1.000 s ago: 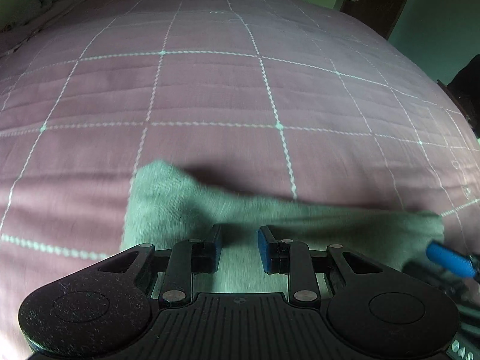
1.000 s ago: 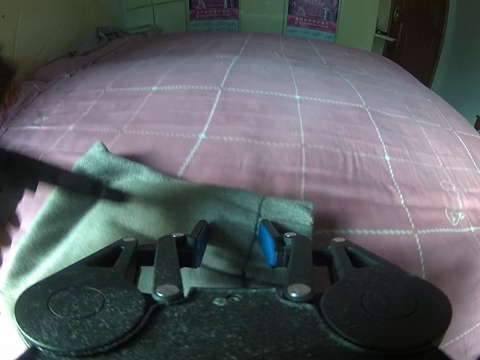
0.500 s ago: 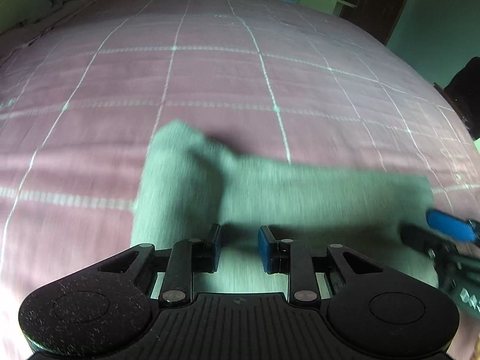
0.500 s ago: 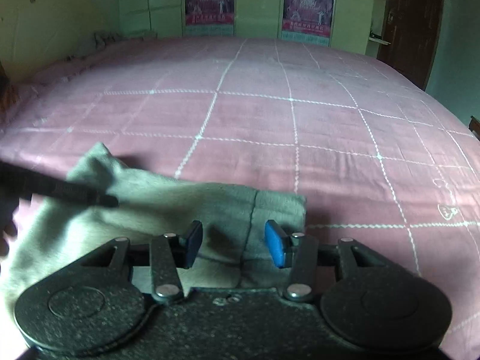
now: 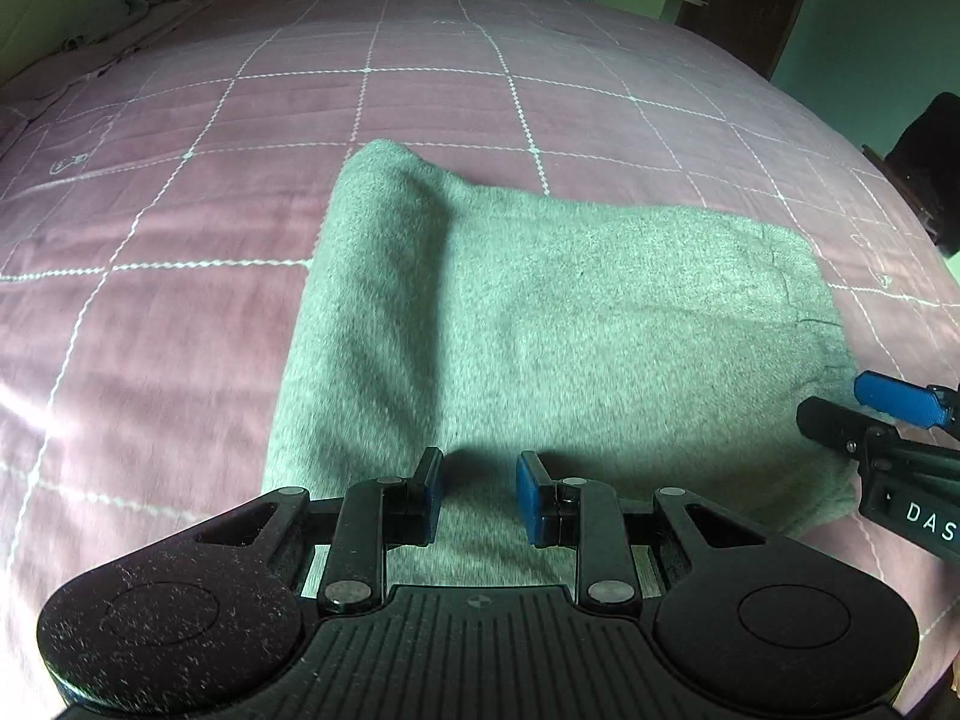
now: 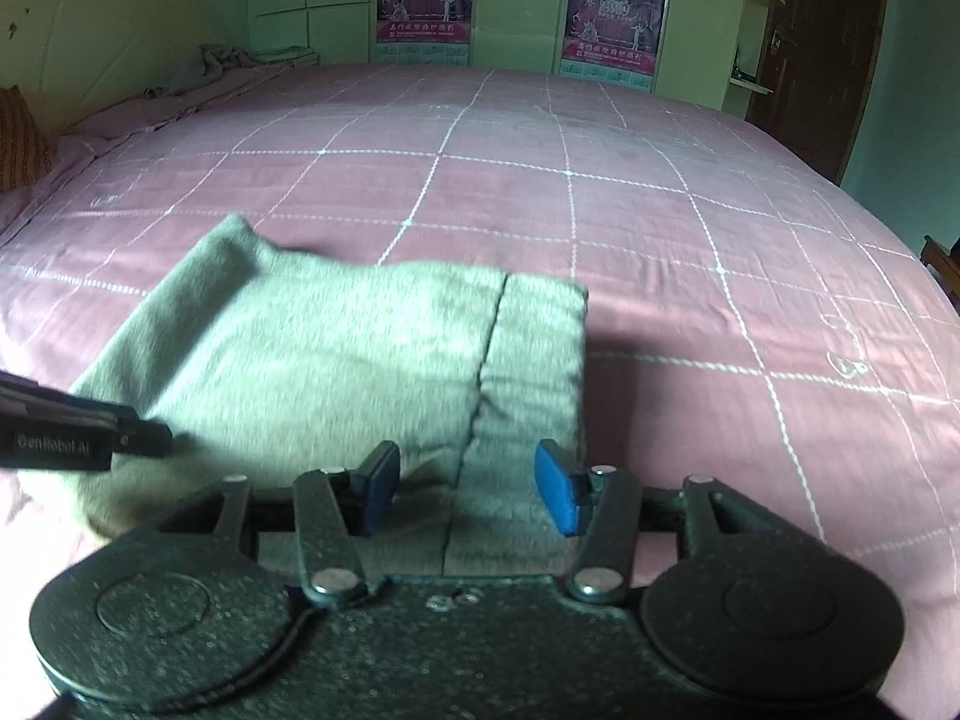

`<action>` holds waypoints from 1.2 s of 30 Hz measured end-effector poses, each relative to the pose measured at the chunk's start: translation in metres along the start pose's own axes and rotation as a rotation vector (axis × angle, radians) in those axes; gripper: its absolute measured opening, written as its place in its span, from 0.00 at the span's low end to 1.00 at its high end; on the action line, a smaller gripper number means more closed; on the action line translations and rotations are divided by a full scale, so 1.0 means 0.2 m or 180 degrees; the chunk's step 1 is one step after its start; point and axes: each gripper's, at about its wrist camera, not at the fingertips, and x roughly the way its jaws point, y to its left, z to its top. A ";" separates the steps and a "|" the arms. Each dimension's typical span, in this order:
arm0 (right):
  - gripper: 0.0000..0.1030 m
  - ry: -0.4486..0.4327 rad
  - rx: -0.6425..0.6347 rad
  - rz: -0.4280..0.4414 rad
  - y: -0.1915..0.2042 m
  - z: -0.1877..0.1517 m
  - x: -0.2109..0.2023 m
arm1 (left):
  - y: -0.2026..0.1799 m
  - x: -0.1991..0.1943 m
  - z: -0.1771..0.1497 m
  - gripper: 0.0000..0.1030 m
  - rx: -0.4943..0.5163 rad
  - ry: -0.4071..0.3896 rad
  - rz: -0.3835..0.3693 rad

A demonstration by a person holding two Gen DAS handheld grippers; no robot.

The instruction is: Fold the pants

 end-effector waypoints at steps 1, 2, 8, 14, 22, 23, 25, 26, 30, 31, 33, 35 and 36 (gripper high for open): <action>0.51 0.0000 -0.0004 -0.0003 0.00 -0.01 -0.01 | 0.00 -0.01 -0.01 0.26 0.0002 -0.0006 0.0006; 0.51 0.0001 -0.0003 -0.0003 0.01 -0.01 -0.02 | 0.00 -0.02 -0.01 0.26 0.0002 -0.0009 0.0010; 0.59 -0.0023 0.0090 0.0025 -0.01 -0.02 -0.08 | 0.03 -0.09 -0.04 0.26 -0.0046 -0.0017 0.0010; 0.57 -0.0066 0.0157 -0.0017 -0.03 -0.05 -0.12 | 0.02 -0.09 -0.08 0.26 -0.0002 -0.0002 0.0043; 0.56 0.0238 0.0539 0.0198 -0.08 -0.17 -0.04 | 0.01 -0.12 -0.15 0.26 0.0038 -0.0061 0.0053; 0.56 0.0246 0.0617 0.0224 -0.09 -0.17 -0.04 | 0.01 -0.12 -0.15 0.26 0.0018 -0.0064 0.0056; 0.54 0.0236 0.0759 0.0290 -0.11 -0.17 -0.07 | 0.01 -0.13 -0.15 0.26 -0.0015 -0.0060 0.0056; 0.54 0.0210 0.0789 0.0305 -0.11 -0.17 -0.09 | 0.01 -0.14 -0.15 0.26 -0.0022 -0.0066 0.0058; 0.55 0.0026 0.0844 0.0258 -0.13 -0.15 -0.17 | -0.01 -0.14 -0.16 0.26 0.0079 -0.0084 0.0103; 0.55 -0.0058 0.0882 0.0258 -0.15 -0.15 -0.20 | -0.01 -0.14 -0.16 0.26 0.0082 -0.0086 0.0109; 0.50 -0.0259 0.0854 0.0242 -0.14 -0.12 -0.26 | 0.00 -0.13 -0.16 0.26 0.0062 -0.0083 0.0104; 0.44 -0.0388 0.0688 0.0247 -0.11 -0.06 -0.28 | 0.00 -0.13 -0.16 0.27 0.0059 -0.0072 0.0090; 0.39 -0.0406 0.0599 0.0254 -0.09 -0.03 -0.27 | 0.01 -0.13 -0.16 0.27 0.0059 -0.0069 0.0075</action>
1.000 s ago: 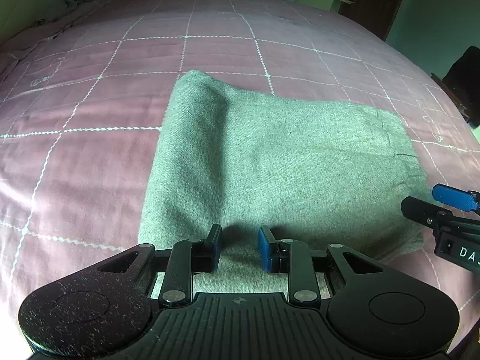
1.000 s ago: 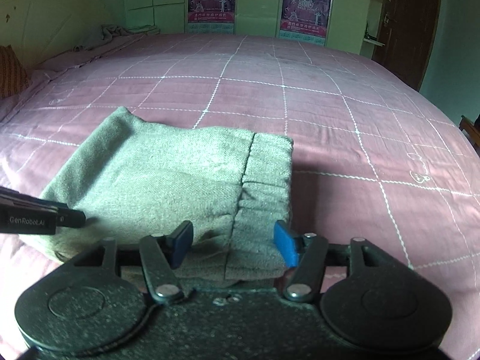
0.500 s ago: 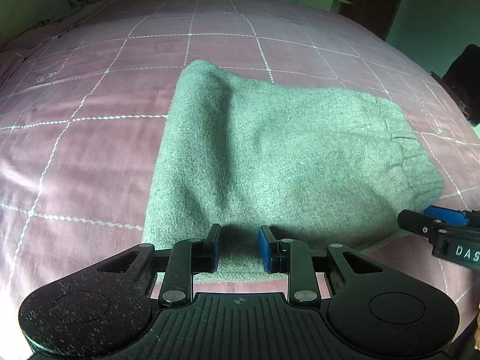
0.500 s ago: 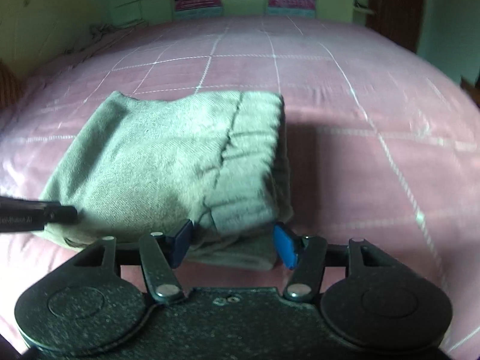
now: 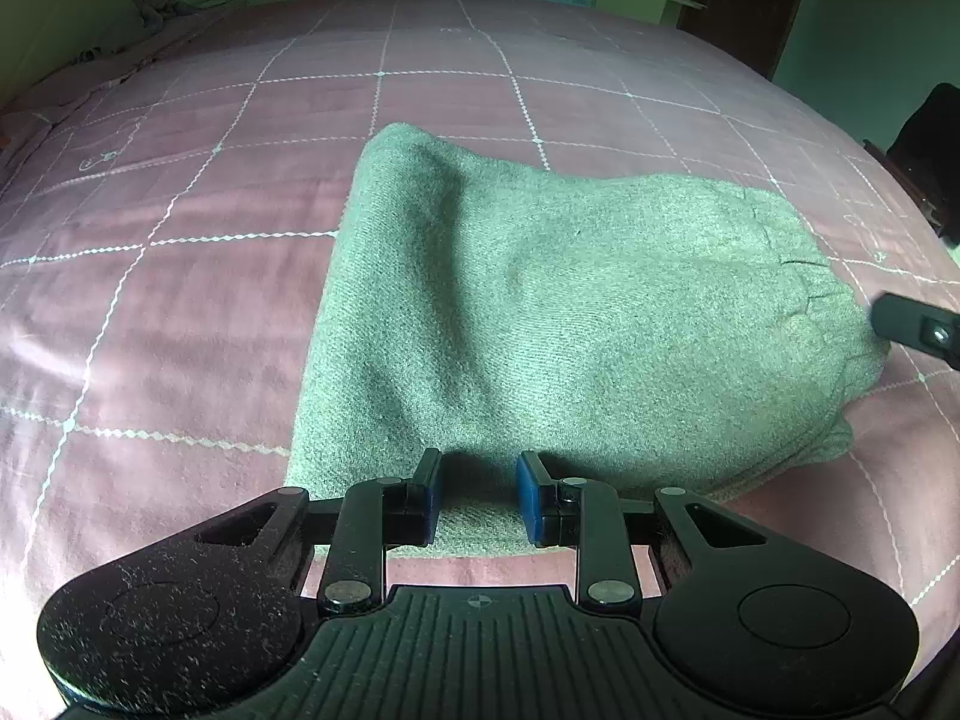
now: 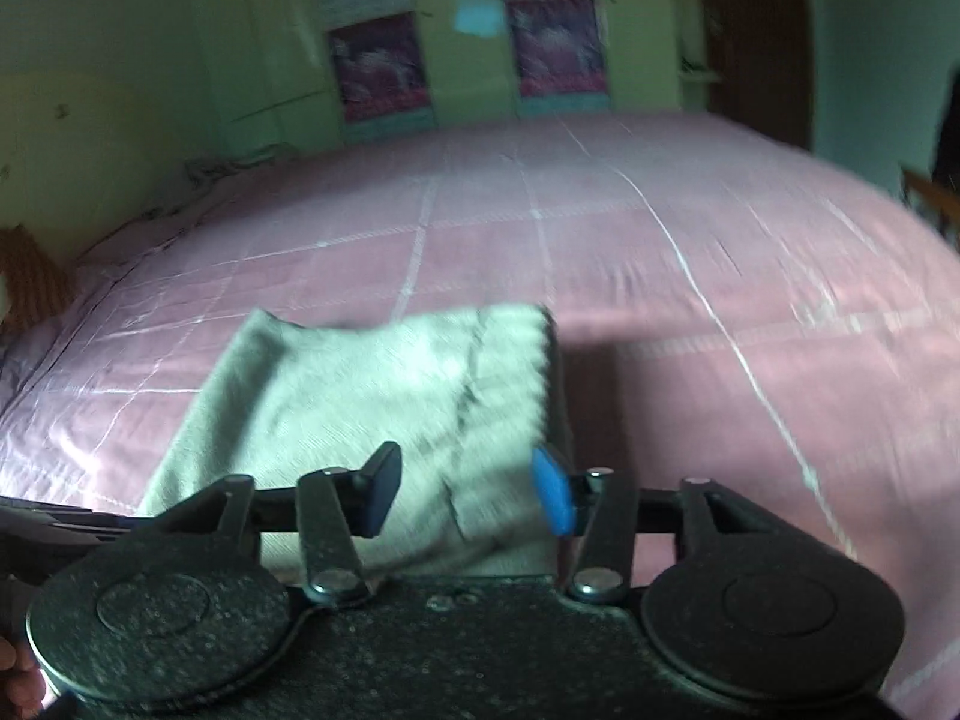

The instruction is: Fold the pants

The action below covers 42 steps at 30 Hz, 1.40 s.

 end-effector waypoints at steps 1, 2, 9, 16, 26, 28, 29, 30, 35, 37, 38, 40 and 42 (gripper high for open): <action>0.37 0.0001 -0.0080 0.0005 0.02 0.02 0.02 | 0.01 0.00 0.00 0.27 -0.0007 0.0005 -0.0015; 0.36 0.0014 -0.0144 0.0013 0.04 0.04 0.05 | 0.01 0.00 0.00 0.27 -0.0015 0.0010 -0.0032; 0.33 0.0504 -0.0354 -0.0208 0.03 -0.09 0.26 | 0.04 0.00 0.00 0.27 -0.0074 0.0042 -0.0152; 0.37 0.0288 -0.0390 -0.0112 0.07 0.03 0.15 | 0.09 -0.04 0.15 0.27 -0.0157 -0.0144 -0.0147; 0.39 0.0515 -0.0514 -0.0164 0.06 0.01 0.27 | 0.15 0.09 0.21 0.27 -0.0200 -0.0018 -0.0099; 0.43 0.0425 -0.0470 -0.0132 0.05 0.05 0.25 | 0.18 0.10 0.23 0.27 -0.0280 -0.0078 -0.0034; 0.43 0.0383 -0.0424 -0.0153 0.04 0.06 0.25 | 0.20 0.11 0.24 0.27 -0.0320 -0.0085 -0.0029; 0.45 0.0334 -0.0362 -0.0157 0.02 0.08 0.24 | 0.21 0.13 0.24 0.27 -0.0320 -0.0042 -0.0032; 0.45 0.0629 -0.0540 -0.0208 0.01 -0.01 0.34 | 0.15 0.12 0.24 0.27 -0.0082 -0.0048 0.0011; 0.48 0.0559 -0.0476 -0.0158 0.00 0.01 0.30 | 0.21 0.07 0.26 0.27 -0.0293 -0.0087 -0.0056; 0.50 0.0528 -0.0375 -0.0117 -0.02 0.03 0.28 | 0.24 0.06 0.27 0.27 -0.0356 -0.0116 -0.0062; 0.65 0.0474 -0.0206 -0.0064 -0.05 0.07 0.25 | 0.30 0.05 0.29 0.27 -0.0415 -0.0087 -0.0031; 0.69 0.0460 -0.0093 -0.0010 -0.09 0.09 0.25 | 0.36 0.09 0.30 0.27 -0.0473 0.0034 -0.0037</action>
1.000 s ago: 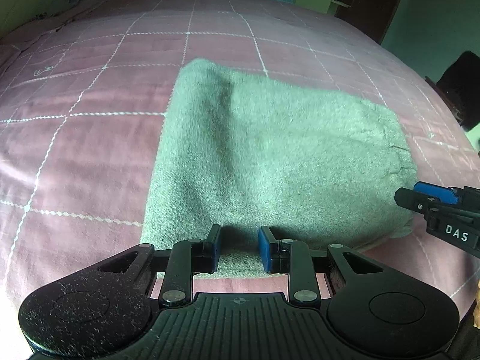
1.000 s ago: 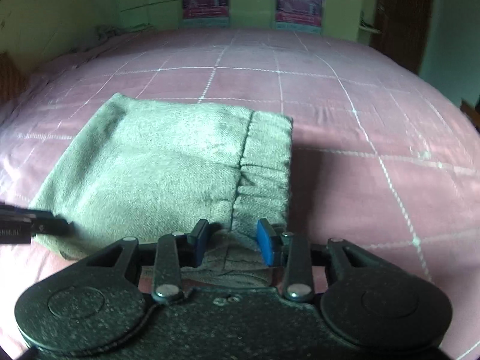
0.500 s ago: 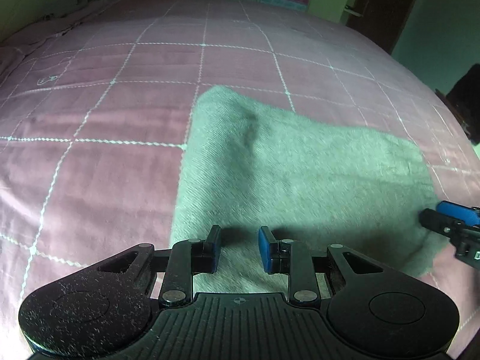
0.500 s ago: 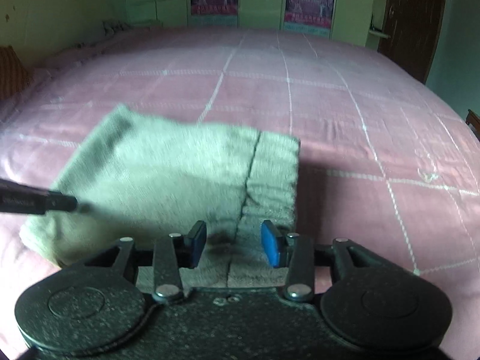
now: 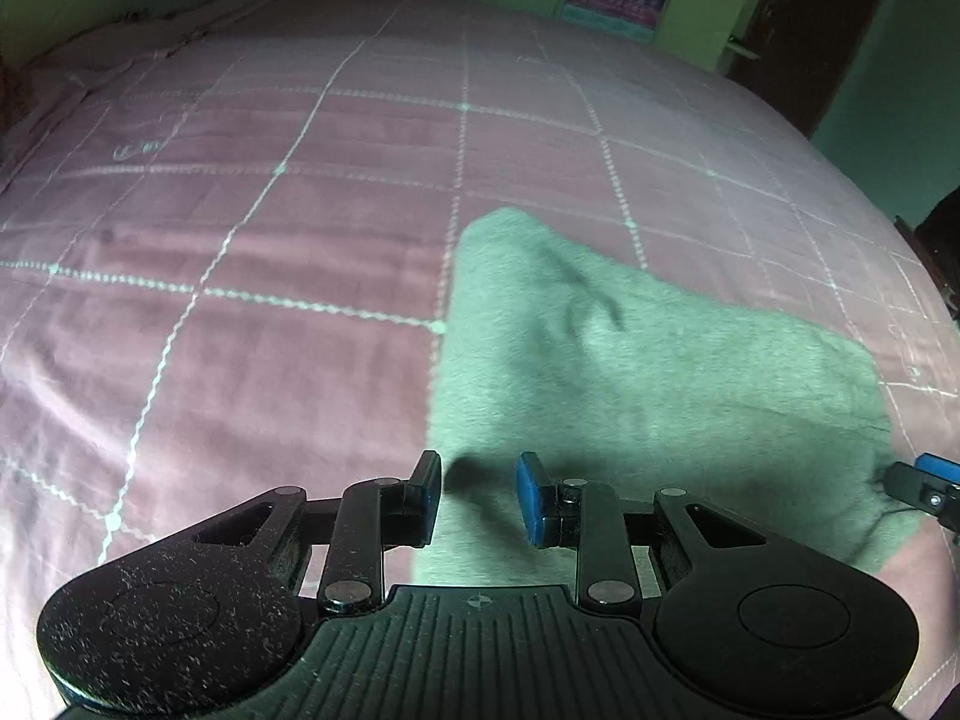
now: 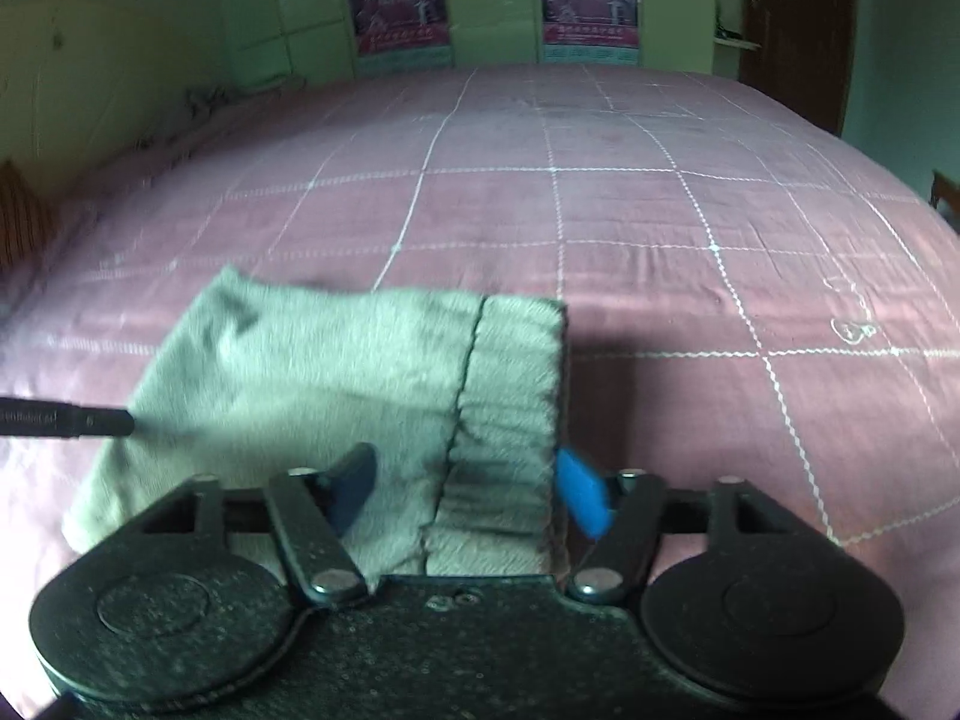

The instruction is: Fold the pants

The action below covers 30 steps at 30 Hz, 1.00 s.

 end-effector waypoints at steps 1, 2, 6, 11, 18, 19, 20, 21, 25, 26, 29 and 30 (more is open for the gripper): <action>0.71 0.0019 0.0031 0.0027 -0.02 0.01 0.01 | 0.02 0.03 0.00 0.27 -0.0034 0.0080 -0.0012; 0.73 0.0072 0.0062 0.0053 -0.03 0.01 0.02 | 0.04 0.05 -0.01 0.27 -0.0068 0.0139 -0.0047; 0.76 0.0308 0.0273 0.0163 -0.04 -0.05 0.10 | 0.04 0.08 -0.07 0.43 -0.0085 0.0209 -0.0116; 0.75 0.0244 0.0077 0.0081 0.01 -0.06 0.06 | 0.00 0.11 -0.10 0.58 0.0011 0.0261 -0.0190; 0.86 0.0547 0.0307 0.0237 -0.09 -0.09 0.14 | 0.03 0.17 -0.08 0.64 -0.0201 0.0359 -0.0380; 0.87 0.0607 0.0408 0.0307 -0.11 -0.11 0.16 | 0.03 0.17 -0.09 0.64 -0.0246 0.0361 -0.0409; 0.87 0.0660 0.0561 0.0393 -0.14 -0.13 0.17 | 0.04 0.18 -0.09 0.64 -0.0298 0.0356 -0.0447; 0.88 0.0710 0.0758 0.0514 -0.18 -0.15 0.19 | 0.04 0.18 -0.10 0.64 -0.0325 0.0344 -0.0469; 0.79 0.0708 0.1110 0.0722 -0.22 -0.18 0.23 | 0.06 0.16 -0.11 0.58 -0.0349 0.0299 -0.0591; 0.77 0.0695 0.1066 0.0719 -0.22 -0.17 0.22 | 0.07 0.16 -0.11 0.57 -0.0345 0.0311 -0.0623; 0.76 0.0736 0.1104 0.0813 -0.24 -0.17 0.23 | 0.12 0.18 -0.10 0.57 -0.0416 0.0387 -0.0741; 0.76 0.0752 0.1141 0.0852 -0.26 -0.17 0.24 | 0.12 0.18 -0.10 0.57 -0.0413 0.0397 -0.0747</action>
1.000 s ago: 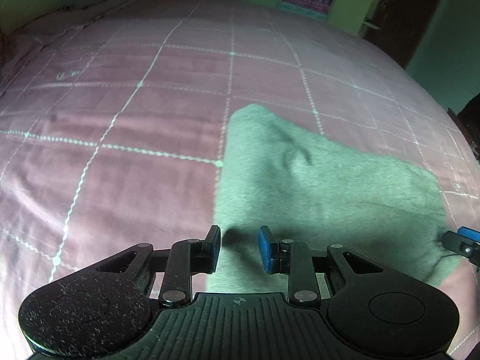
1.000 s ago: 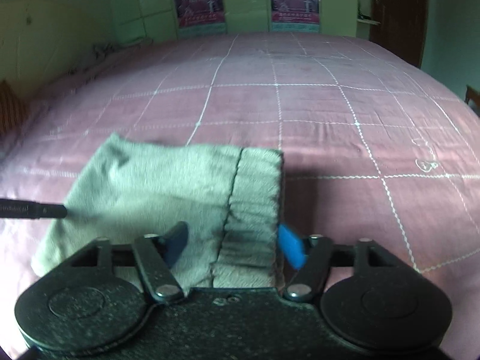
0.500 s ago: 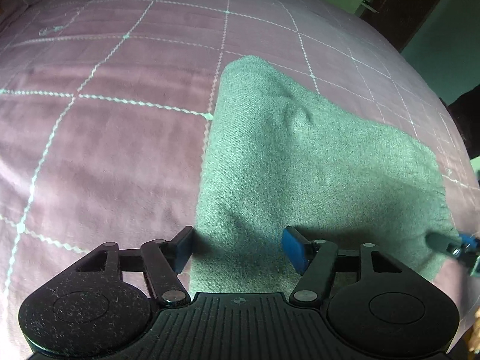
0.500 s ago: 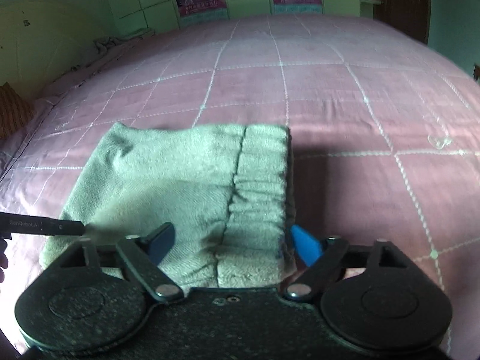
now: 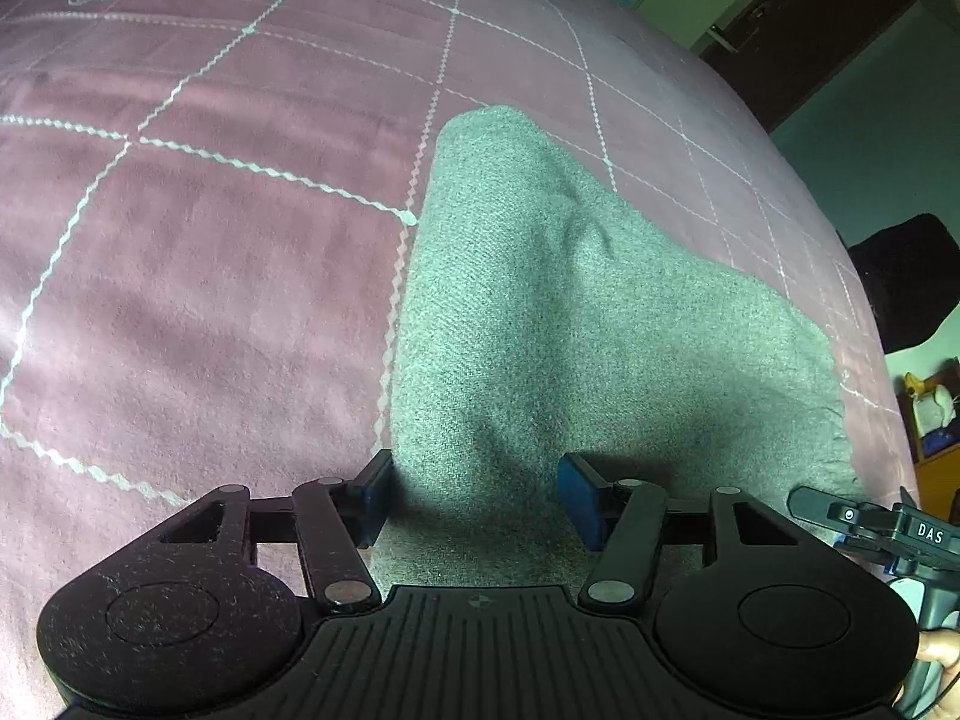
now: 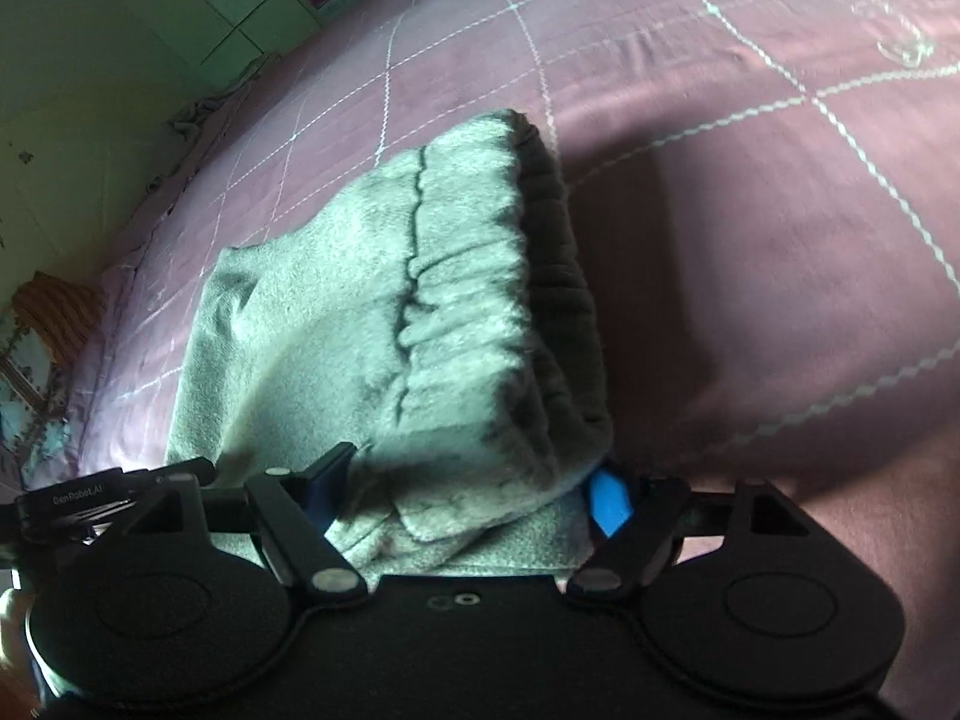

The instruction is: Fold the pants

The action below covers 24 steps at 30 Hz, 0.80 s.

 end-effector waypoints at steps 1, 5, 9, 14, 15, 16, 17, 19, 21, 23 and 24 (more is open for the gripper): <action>0.77 0.0005 0.0015 0.0032 -0.01 0.00 0.00 | -0.01 0.01 0.00 0.57 0.0016 -0.0002 0.0007; 0.85 0.0021 -0.0001 0.0066 0.00 0.02 0.05 | -0.04 0.03 -0.01 0.57 -0.0005 -0.0034 0.0041; 0.81 -0.0058 0.0096 0.0173 -0.01 0.03 0.10 | -0.02 -0.04 -0.03 0.35 -0.0178 -0.0129 -0.0202; 0.60 0.0099 0.0334 0.0844 -0.14 0.03 0.04 | 0.08 -0.01 0.02 0.32 -0.0418 -0.0016 -0.0555; 0.60 0.0162 0.0372 0.0937 -0.17 0.03 0.05 | 0.09 0.02 0.02 0.33 -0.0422 0.0026 -0.0544; 0.63 0.0220 0.0421 0.1000 -0.20 0.04 0.08 | 0.09 0.05 0.02 0.37 -0.0394 0.0050 -0.0511; 0.67 0.0252 0.0456 0.1078 -0.22 0.05 0.11 | 0.08 0.08 0.03 0.43 -0.0369 0.0065 -0.0492; 0.74 0.0244 0.0523 0.1249 -0.23 0.07 0.15 | 0.06 0.12 0.03 0.47 -0.0388 0.0045 -0.0513; 0.74 0.0196 0.0580 0.1345 -0.22 0.08 0.19 | 0.04 0.14 0.02 0.47 -0.0469 -0.0008 -0.0481; 0.64 0.0115 0.0502 0.1248 -0.19 0.06 0.22 | 0.00 0.14 0.01 0.46 -0.0439 -0.0063 -0.0351; 0.56 0.0075 0.0471 0.1163 -0.17 0.05 0.23 | -0.03 0.14 0.00 0.45 -0.0400 -0.0076 -0.0271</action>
